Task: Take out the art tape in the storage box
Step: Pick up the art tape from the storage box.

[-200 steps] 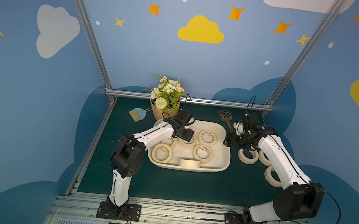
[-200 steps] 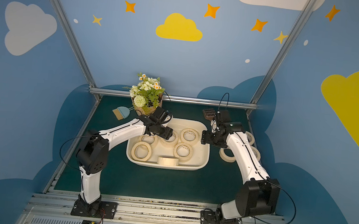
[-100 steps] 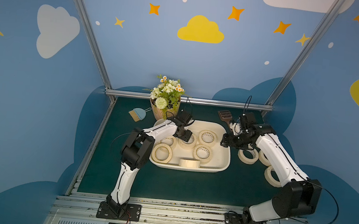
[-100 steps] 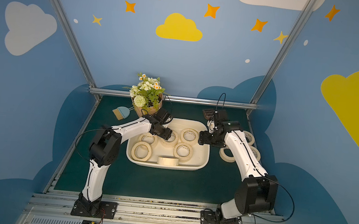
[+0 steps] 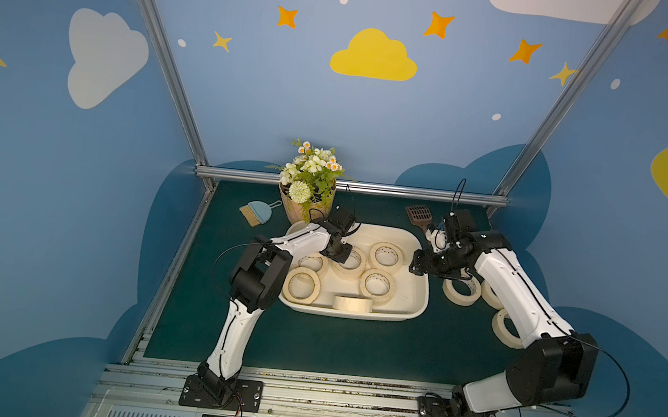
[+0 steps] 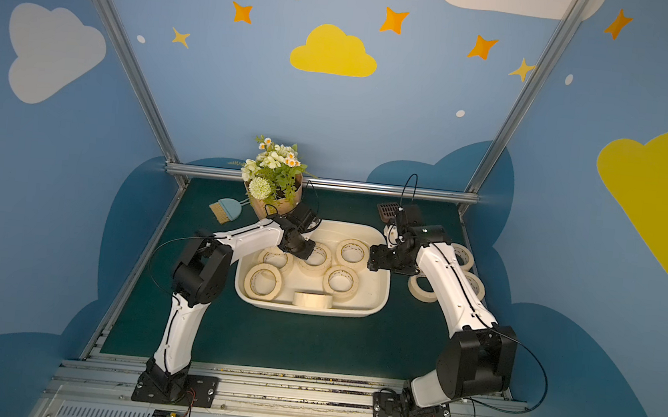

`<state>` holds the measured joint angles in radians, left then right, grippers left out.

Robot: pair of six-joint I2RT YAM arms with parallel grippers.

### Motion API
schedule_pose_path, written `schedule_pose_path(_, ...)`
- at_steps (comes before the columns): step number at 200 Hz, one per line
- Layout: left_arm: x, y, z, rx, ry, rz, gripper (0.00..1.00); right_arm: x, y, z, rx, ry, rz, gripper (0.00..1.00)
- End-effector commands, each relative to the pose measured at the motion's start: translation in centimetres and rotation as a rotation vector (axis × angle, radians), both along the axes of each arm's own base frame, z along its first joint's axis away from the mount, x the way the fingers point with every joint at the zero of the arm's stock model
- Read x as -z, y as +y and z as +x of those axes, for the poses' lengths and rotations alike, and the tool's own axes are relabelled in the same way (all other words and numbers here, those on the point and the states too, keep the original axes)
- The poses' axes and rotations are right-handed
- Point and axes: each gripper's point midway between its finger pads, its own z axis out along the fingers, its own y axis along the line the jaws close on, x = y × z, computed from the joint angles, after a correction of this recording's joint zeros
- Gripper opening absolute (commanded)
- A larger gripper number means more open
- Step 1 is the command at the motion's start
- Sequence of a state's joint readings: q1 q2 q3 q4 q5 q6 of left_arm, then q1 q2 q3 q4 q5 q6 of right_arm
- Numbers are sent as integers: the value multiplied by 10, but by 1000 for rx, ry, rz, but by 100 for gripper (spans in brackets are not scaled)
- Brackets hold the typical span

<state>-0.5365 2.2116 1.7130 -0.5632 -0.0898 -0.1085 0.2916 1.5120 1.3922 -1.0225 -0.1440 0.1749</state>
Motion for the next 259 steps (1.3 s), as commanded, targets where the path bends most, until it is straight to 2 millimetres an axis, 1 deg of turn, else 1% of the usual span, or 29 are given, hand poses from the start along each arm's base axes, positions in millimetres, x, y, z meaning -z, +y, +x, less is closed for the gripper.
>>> schedule_pose_path(1,-9,10,-3,-7,6,36,9,-6,13,-4,-34,15,21,84)
schedule_pose_path(13,-26,12,-2,-10,-21,35,8,-9,25,-1,-52,13,34,84)
schedule_pose_path(30,-51,12,-4,-6,-62,27,8,-17,49,4,-91,3,61,82)
schedule_pose_path(41,-68,10,-7,3,-86,14,7,-21,66,9,-115,-1,86,79)
schedule_pose_path(55,-86,6,-11,18,-115,4,6,-21,87,15,-135,12,124,74)
schedule_pose_path(69,-100,2,-16,28,-135,-4,6,-18,106,22,-154,29,156,64)
schedule_pose_path(74,-104,0,-18,31,-143,-10,6,-16,113,25,-159,34,162,62)
schedule_pose_path(91,-116,-6,-23,44,-160,-21,5,-11,131,33,-177,51,181,61)
schedule_pose_path(108,-125,-12,-28,54,-174,-33,5,-6,145,38,-193,65,198,62)
schedule_pose_path(133,-136,-23,-36,70,-186,-56,6,4,154,44,-187,80,212,62)
schedule_pose_path(141,-137,-27,-39,75,-186,-64,5,6,155,46,-183,80,213,61)
schedule_pose_path(148,-140,-29,-41,77,-190,-71,6,9,155,47,-179,82,209,56)
schedule_pose_path(156,-141,-30,-44,79,-192,-75,7,11,154,48,-172,85,202,47)
schedule_pose_path(174,-144,-30,-48,78,-196,-87,9,15,151,49,-164,85,185,20)
schedule_pose_path(193,-150,-32,-52,77,-206,-123,10,18,148,50,-154,88,170,0)
schedule_pose_path(216,-158,-35,-58,81,-224,-184,12,21,143,53,-141,91,160,0)
schedule_pose_path(221,-160,-36,-59,79,-229,-198,14,21,142,53,-139,89,160,0)
schedule_pose_path(224,-161,-36,-59,80,-233,-206,17,21,141,54,-138,89,158,0)
schedule_pose_path(235,-165,-37,-61,87,-243,-226,32,20,139,55,-133,82,152,0)
schedule_pose_path(249,-172,-38,-64,96,-261,-252,58,17,134,59,-119,73,150,0)
schedule_pose_path(259,-176,-37,-67,106,-277,-267,67,16,128,62,-105,69,150,0)
